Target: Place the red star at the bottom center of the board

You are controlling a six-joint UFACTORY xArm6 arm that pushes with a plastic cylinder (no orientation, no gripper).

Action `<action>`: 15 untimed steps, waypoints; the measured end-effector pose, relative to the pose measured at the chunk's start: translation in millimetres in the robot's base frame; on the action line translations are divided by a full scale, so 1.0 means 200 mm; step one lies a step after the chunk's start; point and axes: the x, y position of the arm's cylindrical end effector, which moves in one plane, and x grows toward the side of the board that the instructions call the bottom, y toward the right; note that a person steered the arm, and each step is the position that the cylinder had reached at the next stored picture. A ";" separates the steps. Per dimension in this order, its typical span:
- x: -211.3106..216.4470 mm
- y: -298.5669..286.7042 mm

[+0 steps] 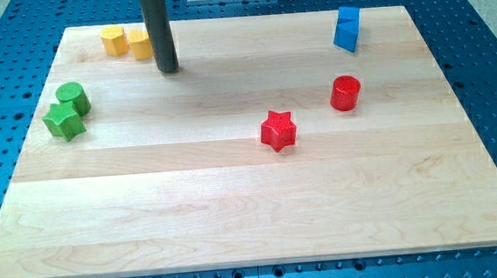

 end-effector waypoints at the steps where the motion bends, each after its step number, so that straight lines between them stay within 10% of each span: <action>1: 0.00 0.01; 6: 0.24 0.45; 9: 0.94 0.63; 12: 0.54 0.85; 15: 1.00 0.79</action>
